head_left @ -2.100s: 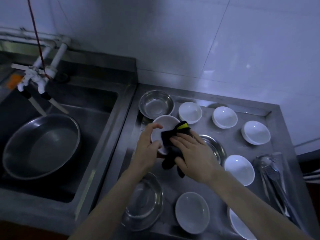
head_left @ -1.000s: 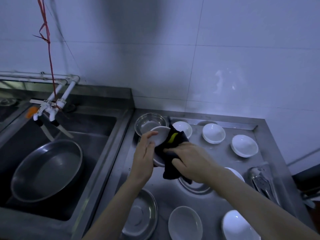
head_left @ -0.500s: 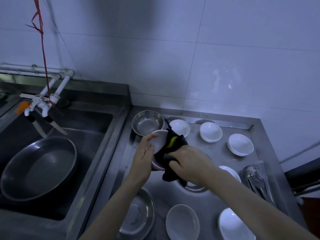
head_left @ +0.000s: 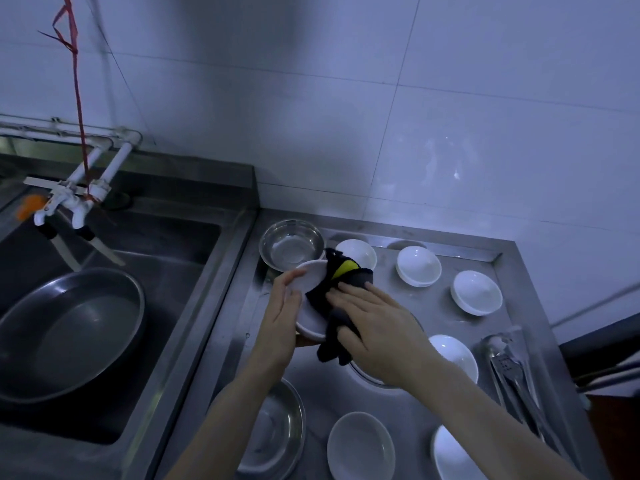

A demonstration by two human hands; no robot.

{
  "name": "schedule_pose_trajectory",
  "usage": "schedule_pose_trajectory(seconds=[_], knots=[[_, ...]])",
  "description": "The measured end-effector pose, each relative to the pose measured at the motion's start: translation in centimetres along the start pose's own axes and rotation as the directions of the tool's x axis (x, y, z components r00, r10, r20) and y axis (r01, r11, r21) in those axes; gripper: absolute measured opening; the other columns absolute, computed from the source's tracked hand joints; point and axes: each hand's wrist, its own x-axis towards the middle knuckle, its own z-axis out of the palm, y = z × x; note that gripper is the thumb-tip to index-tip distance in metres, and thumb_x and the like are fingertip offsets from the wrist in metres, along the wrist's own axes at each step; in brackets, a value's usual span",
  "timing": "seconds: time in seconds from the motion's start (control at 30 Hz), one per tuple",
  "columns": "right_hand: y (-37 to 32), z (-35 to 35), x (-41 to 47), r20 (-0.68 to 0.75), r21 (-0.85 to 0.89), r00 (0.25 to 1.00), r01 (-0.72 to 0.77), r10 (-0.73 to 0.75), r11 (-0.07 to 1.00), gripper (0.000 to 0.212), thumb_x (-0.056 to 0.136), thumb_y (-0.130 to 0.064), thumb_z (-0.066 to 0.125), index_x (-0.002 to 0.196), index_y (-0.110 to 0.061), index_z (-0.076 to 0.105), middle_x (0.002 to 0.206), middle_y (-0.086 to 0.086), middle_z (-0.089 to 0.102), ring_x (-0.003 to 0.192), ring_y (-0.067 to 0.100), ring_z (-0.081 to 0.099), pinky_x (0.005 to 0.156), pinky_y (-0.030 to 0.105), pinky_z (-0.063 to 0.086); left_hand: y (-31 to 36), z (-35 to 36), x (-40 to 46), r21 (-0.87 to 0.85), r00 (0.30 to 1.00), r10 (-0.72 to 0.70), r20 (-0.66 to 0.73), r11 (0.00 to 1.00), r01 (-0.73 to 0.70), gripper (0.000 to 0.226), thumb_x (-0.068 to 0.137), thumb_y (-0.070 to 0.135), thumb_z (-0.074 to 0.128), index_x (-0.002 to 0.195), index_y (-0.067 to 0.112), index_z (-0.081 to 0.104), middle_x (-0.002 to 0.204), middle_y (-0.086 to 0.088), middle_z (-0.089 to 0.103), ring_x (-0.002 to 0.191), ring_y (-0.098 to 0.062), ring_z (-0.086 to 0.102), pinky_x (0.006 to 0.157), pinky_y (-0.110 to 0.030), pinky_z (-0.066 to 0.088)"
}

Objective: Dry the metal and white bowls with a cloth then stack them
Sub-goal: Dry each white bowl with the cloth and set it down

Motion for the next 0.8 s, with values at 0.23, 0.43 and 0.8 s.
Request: schedule_pose_trajectory(seconds=[0.23, 0.43, 0.8], knots=[[-0.3, -0.8, 2.7, 0.1, 0.113, 0.995, 0.009, -0.02, 0.994, 0.081, 0.074, -0.045, 0.01, 0.148, -0.022, 0.036, 0.156, -0.009, 0.029, 0.146, 0.002, 0.012, 0.119, 0.027, -0.002, 0.1, 0.6, 0.5, -0.004, 0.995, 0.002, 0.095, 1.0, -0.002, 0.031, 0.107, 0.017, 0.038, 0.129, 0.037, 0.047, 0.13, 0.018, 0.053, 0.104, 0.0, 0.065, 0.069, -0.037, 0.06], [0.3, -2.4, 2.2, 0.246, 0.402, 0.968, -0.058, -0.046, 0.914, 0.036, 0.101, -0.03, 0.035, 0.125, -0.03, 0.063, 0.134, -0.012, 0.058, 0.132, 0.004, 0.03, 0.107, 0.01, 0.012, 0.1, 0.5, 0.9, -0.087, 1.0, -0.027, 0.011, 0.996, 0.028, 0.034, 0.107, 0.026, 0.034, 0.114, 0.049, 0.057, 0.128, 0.003, 0.059, 0.1, -0.02, 0.07, 0.064, -0.043, 0.059], [2.2, 1.3, 3.6, -0.075, 0.482, 0.934, -0.273, 0.35, 0.832, 0.069, 0.086, -0.001, 0.057, 0.148, -0.02, 0.034, 0.151, 0.003, 0.04, 0.135, 0.023, 0.041, 0.104, 0.021, 0.029, -0.2, 1.7, -0.4, 0.103, 0.991, 0.0, 0.137, 0.995, -0.014, 0.048, 0.1, -0.002, 0.034, 0.128, 0.035, 0.046, 0.108, 0.011, 0.057, 0.07, -0.008, 0.065, 0.072, -0.049, 0.062]])
